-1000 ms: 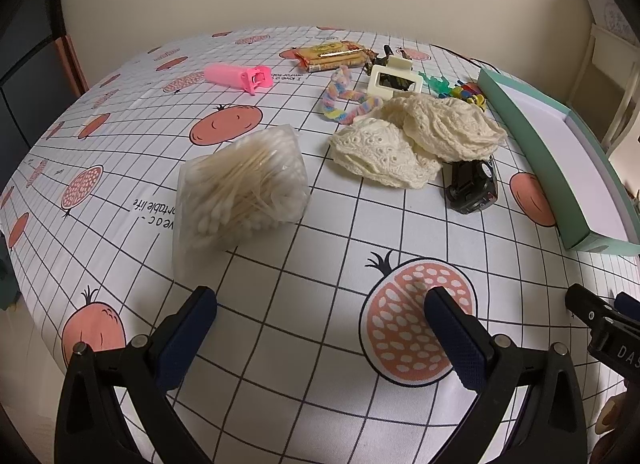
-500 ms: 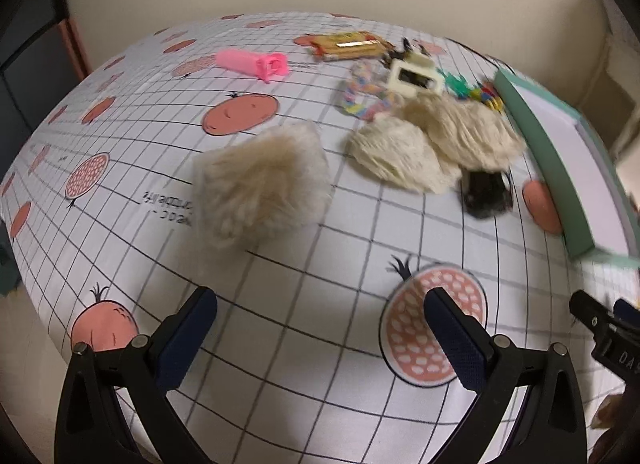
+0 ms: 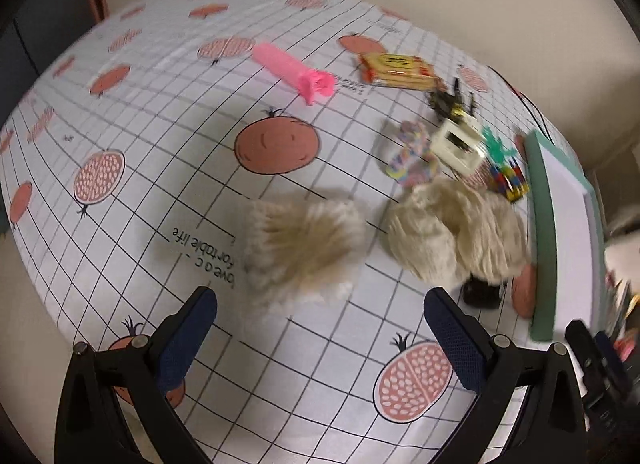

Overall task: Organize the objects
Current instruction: 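Grasp the cotton swab bag with the left tool while the right tool grasps the lace cloth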

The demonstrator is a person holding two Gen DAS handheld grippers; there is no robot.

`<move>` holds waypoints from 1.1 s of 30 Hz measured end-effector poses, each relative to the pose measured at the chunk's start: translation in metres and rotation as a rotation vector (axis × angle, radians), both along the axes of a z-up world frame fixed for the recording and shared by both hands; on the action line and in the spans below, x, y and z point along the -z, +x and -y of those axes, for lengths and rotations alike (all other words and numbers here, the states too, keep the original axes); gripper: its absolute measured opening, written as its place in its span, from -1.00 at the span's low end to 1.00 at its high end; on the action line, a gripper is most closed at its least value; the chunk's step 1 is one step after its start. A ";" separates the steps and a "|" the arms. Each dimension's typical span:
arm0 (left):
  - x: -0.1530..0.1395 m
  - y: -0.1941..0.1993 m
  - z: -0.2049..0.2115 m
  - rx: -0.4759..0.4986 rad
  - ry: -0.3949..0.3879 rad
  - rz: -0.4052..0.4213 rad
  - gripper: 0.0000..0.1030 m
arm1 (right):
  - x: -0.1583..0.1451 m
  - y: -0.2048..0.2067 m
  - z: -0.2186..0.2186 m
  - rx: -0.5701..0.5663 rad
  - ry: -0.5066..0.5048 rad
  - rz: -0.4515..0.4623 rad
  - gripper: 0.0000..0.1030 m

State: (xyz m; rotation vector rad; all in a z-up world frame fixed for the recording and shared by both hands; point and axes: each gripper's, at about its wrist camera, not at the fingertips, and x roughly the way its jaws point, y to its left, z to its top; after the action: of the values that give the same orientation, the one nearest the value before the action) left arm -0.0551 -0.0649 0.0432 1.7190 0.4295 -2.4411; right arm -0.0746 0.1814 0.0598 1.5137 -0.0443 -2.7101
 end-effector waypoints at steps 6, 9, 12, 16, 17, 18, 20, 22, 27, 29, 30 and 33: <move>-0.002 -0.019 0.023 -0.072 0.024 0.049 1.00 | -0.001 -0.024 0.030 -0.075 0.026 0.011 1.00; 0.003 -0.029 0.028 -0.074 0.021 0.077 1.00 | 0.003 -0.033 0.044 -0.098 0.042 0.024 1.00; 0.010 -0.040 0.029 -0.080 0.022 0.113 1.00 | 0.013 -0.037 0.052 -0.111 0.021 0.044 1.00; 0.019 -0.045 0.030 -0.083 0.050 0.115 1.00 | 0.021 -0.039 0.062 -0.124 0.012 0.054 1.00; 0.024 -0.045 0.030 -0.081 0.066 0.130 1.00 | 0.021 -0.038 0.064 -0.125 0.012 0.051 1.00; 0.028 -0.044 0.029 -0.078 0.086 0.149 1.00 | 0.023 -0.038 0.068 -0.128 0.012 0.056 1.00; 0.033 -0.042 0.026 -0.078 0.113 0.163 1.00 | 0.025 -0.038 0.070 -0.135 0.015 0.065 0.96; 0.035 -0.040 0.022 -0.069 0.104 0.167 1.00 | 0.028 -0.037 0.077 -0.149 0.015 0.070 0.75; 0.035 -0.039 0.017 -0.058 0.083 0.157 1.00 | 0.028 -0.035 0.086 -0.162 0.041 0.058 0.44; 0.036 -0.038 0.018 -0.061 0.083 0.157 0.98 | 0.027 -0.034 0.088 -0.172 0.044 0.052 0.31; 0.036 -0.037 0.018 -0.065 0.087 0.157 0.96 | 0.026 -0.034 0.090 -0.173 0.047 0.048 0.22; 0.037 -0.038 0.019 -0.081 0.085 0.158 0.85 | 0.026 -0.035 0.090 -0.165 0.059 0.048 -0.01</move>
State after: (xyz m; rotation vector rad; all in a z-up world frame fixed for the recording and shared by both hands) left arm -0.0930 -0.0841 0.0062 1.8724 0.5792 -2.2417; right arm -0.1091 0.0909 0.0333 1.5237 0.1536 -2.5679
